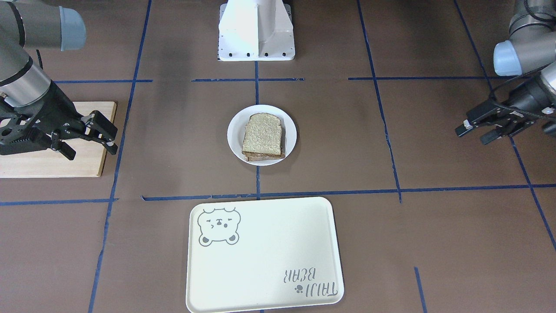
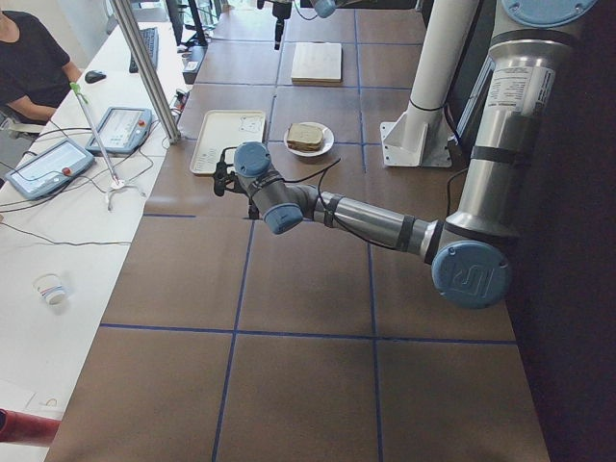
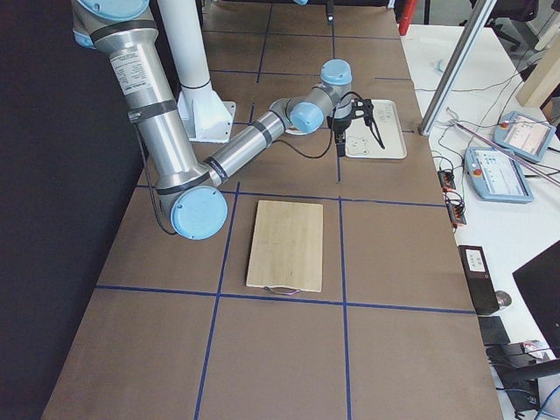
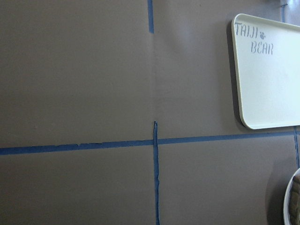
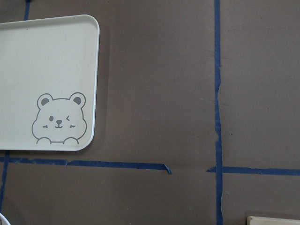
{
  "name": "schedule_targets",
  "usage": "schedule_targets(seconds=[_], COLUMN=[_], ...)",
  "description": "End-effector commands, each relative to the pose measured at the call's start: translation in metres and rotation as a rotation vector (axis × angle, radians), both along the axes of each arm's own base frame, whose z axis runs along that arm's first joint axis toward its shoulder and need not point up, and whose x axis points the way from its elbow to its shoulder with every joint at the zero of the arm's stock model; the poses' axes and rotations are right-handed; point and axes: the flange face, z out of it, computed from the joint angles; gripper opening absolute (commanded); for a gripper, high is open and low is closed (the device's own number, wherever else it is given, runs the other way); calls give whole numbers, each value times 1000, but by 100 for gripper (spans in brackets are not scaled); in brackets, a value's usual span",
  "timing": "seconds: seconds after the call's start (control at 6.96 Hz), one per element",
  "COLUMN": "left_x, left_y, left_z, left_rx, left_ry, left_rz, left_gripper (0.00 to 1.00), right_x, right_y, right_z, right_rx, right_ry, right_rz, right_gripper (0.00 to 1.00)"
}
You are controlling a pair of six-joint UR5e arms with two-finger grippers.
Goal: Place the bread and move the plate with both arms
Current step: 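Raise the right gripper away from the plate while the left arm enters, then move the left gripper toward the plate rim nearest it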
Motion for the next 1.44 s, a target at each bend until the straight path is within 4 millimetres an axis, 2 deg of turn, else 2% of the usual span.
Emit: schedule_targets(seconds=[0.0, 0.14, 0.43, 0.72, 1.01, 1.15, 1.29], left_x=[33, 42, 50, 86, 110, 131, 166], left_y=[16, 21, 27, 47, 68, 74, 84], left_z=[18, 23, 8, -1, -11, -24, -36], left_rx=[-12, -32, -78, -67, -87, -107, -107], left_ry=[118, 159, 244, 387, 499, 568, 608], left_rz=[-26, -22, -45, -136, -132, -155, -197], left_gripper=[100, 100, 100, 100, 100, 100, 100], right_x=[3, 5, 8, 11, 11, 13, 13], right_y=[-2, -2, -4, -1, -1, -1, -1], right_z=[-1, -1, -3, -6, -6, -4, -1], right_rx=[2, 2, 4, 12, 10, 8, 3], right_ry=[-1, -1, -4, -8, -8, -6, -3], right_rz=[6, 9, 14, 17, 17, 18, 18], right_gripper=[100, 100, 100, 100, 100, 100, 100])
